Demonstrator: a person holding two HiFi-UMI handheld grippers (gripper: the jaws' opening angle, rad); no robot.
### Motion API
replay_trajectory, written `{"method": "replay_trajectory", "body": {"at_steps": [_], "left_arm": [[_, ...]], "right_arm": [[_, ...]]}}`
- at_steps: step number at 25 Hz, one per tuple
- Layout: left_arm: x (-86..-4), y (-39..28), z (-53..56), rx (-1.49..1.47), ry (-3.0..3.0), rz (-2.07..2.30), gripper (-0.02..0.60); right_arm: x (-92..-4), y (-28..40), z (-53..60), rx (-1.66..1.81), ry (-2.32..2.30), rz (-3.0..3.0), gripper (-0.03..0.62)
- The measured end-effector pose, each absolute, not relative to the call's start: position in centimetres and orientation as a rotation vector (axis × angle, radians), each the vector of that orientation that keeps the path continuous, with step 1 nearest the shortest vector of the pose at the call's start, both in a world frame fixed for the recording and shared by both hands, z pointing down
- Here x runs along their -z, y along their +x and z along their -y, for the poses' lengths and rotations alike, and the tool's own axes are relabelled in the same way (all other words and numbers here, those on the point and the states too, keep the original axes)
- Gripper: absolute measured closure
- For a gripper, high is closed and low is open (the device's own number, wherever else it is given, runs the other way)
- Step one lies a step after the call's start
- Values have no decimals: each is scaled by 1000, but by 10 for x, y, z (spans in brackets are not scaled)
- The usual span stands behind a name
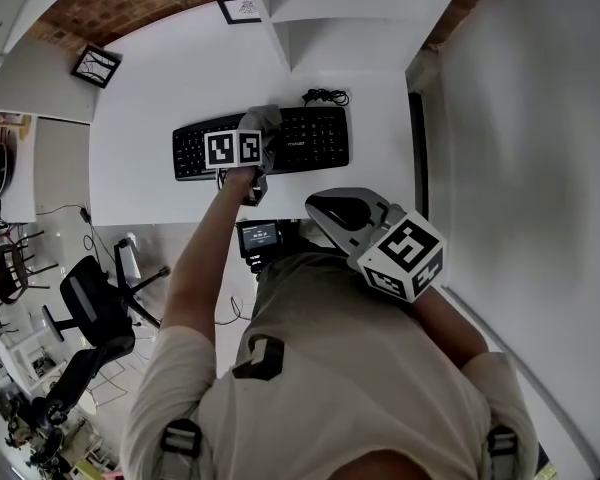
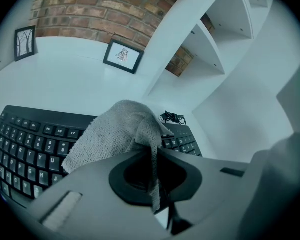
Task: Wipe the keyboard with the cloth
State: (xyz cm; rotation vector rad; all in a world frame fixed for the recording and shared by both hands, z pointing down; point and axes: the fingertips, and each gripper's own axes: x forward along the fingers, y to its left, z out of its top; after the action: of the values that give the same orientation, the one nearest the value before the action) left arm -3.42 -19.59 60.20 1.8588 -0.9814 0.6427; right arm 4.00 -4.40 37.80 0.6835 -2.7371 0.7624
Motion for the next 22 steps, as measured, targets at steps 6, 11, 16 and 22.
{"method": "replay_trajectory", "body": {"at_steps": [6,11,16,22], "left_arm": [[-602,6,197,-561,1862,931,572],[-600,32,197,-511,1860,868,572],[-601,55,194,-503,1857,826,572],[-600,79,189,-502,1865,788,572]], "right_arm": [[-381,40,41,-769,669,2735,588],[-382,45,42,-789,694,2727,588],[-384,51,42,-804,717,2723,588],[-385,57,42,-812,720,2723,588]]}}
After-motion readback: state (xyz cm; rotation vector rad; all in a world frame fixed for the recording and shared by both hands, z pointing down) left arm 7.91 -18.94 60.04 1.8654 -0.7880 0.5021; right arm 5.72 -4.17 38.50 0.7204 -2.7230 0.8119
